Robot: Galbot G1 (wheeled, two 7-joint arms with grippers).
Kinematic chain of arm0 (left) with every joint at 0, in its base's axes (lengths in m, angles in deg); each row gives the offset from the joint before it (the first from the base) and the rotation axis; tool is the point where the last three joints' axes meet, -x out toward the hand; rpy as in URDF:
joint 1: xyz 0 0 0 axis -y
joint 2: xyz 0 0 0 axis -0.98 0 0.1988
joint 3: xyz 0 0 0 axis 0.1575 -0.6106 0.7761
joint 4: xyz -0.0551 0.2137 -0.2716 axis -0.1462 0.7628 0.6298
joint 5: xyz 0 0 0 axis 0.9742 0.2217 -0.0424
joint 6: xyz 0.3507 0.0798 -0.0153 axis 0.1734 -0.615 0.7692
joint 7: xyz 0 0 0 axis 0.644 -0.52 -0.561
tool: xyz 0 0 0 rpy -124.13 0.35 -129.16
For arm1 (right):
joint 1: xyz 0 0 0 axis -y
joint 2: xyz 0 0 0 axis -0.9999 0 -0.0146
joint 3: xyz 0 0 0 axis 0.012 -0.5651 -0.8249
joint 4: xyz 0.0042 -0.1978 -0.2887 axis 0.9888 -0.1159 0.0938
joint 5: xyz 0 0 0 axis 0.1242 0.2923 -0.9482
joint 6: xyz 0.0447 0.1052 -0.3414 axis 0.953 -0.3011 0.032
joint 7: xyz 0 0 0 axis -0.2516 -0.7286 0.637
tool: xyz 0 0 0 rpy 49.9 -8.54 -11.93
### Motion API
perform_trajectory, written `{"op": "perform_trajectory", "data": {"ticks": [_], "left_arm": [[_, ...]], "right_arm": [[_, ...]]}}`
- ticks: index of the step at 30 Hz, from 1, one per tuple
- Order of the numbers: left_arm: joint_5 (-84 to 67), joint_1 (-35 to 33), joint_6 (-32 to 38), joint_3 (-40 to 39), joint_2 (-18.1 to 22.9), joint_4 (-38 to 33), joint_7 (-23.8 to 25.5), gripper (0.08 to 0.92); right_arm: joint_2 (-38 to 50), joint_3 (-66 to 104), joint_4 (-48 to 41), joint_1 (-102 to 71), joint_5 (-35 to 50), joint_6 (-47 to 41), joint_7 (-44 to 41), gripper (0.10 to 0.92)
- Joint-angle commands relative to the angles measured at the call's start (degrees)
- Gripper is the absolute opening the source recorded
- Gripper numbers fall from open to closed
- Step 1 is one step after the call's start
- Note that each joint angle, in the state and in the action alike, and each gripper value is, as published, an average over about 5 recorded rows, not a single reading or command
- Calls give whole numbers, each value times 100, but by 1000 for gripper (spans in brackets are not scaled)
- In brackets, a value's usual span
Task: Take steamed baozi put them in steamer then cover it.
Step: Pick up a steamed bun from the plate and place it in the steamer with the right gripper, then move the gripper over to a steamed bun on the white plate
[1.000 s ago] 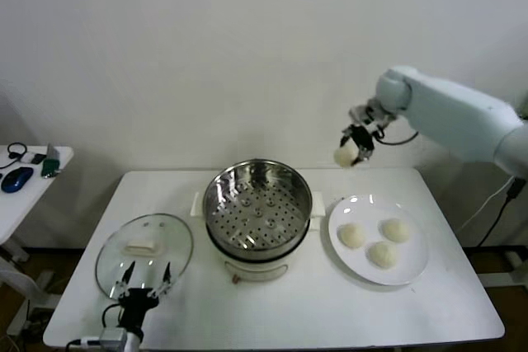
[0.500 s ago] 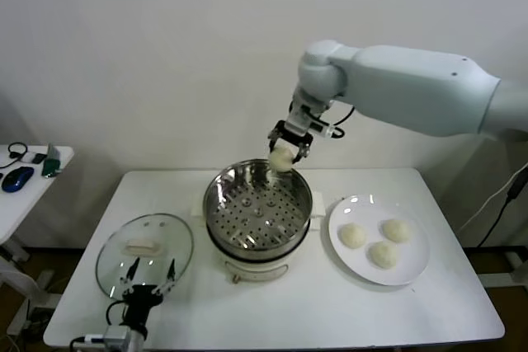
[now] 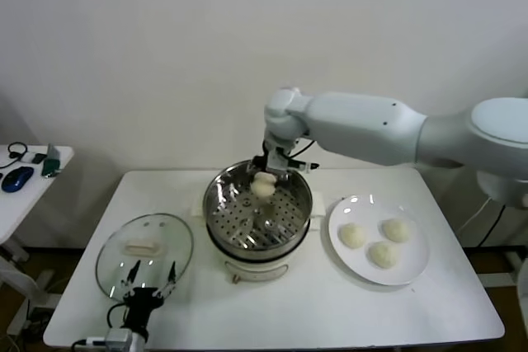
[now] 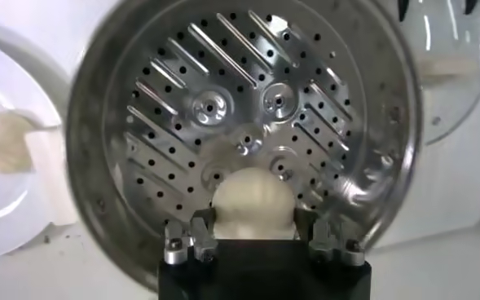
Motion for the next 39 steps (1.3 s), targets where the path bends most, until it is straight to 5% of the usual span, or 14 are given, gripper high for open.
{"op": "perform_trajectory", "data": {"ticks": [1,7,14,21,25,28,39], "left_arm": [[0,7,25,0,3,29,-5,823],[1,17,52,-2,12,42,-14,823],[6,9,60,-4,17,21,-14,823],[34,2,57,-14,57,14,-12,823],[58,-1,59,-27,98,3,-11,823],[60,0,71,-33,98,14,-11,823],[48,61,103,-67,92,39,-12,823]], "right_arm": [[-393,231,-813,-633,-735,308,196,653],[-554,377,-1134,-693,-805,418,264,681],[-469,365,-956,-333,-263,456,139,812],[136,-500,-499,1157,2273,375,-430,823],[753,-1814,-73,2238,4509,-433,-734,823],[1470,-2628,384,2762,5415,-1358,-843,823],[3399,-3769,2333,2406,5661,-3896,360,823]]}}
